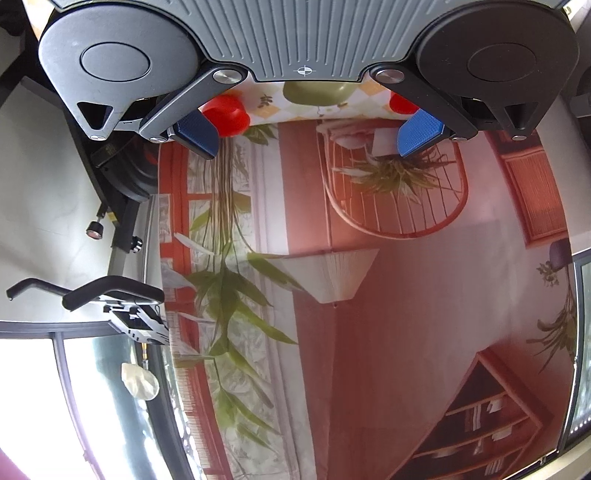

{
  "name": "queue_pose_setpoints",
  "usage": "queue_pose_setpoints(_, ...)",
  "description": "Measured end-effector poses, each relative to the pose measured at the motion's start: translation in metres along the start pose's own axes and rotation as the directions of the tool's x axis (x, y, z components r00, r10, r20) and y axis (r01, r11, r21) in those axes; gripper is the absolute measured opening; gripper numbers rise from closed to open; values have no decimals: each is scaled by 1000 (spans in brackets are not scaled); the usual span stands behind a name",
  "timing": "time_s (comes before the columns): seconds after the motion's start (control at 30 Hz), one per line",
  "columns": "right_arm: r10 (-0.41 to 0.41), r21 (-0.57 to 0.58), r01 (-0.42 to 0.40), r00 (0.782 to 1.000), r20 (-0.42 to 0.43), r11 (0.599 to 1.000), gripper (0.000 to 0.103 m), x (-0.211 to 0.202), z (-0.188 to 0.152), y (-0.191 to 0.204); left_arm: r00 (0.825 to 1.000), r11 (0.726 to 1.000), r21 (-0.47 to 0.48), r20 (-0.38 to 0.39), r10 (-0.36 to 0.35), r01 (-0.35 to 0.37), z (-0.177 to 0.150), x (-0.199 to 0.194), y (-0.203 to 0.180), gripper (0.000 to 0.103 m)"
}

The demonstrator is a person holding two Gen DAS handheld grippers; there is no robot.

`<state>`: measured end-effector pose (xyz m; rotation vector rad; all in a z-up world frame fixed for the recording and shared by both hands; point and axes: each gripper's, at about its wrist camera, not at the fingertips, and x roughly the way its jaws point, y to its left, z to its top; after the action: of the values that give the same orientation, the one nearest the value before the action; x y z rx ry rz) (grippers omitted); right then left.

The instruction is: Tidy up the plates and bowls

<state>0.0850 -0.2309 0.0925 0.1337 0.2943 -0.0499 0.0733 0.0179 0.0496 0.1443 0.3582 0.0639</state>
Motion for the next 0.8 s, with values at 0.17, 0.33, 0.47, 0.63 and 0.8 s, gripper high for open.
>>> queue_pose_setpoints(0.17, 6, -10, -6, 1000, -2, 1000, 103, 31, 6, 2, 1000, 1000, -7, 8, -29, 29, 16, 24, -2, 101)
queue_pose_setpoints(0.33, 30, -3, -30, 999, -36, 1000, 103, 61, 1, 3, 996, 997, -40, -64, -66, 63, 16, 64, -1, 90)
queue_pose_setpoints(0.47, 25, -2, -25, 997, -68, 1000, 103, 85, -4, 4, 989, 994, -62, -104, -101, 94, 10, 90, -1, 85)
queue_pose_setpoints(0.63, -3, -17, 2, 998, -60, 1000, 103, 105, -3, 7, 989, 989, -74, -70, -132, 127, 14, 107, -2, 82)
queue_pose_setpoints(0.8, -2, -8, 2, 999, -33, 1000, 103, 114, 2, 5, 992, 990, -69, 18, -123, 124, 22, 106, -6, 82)
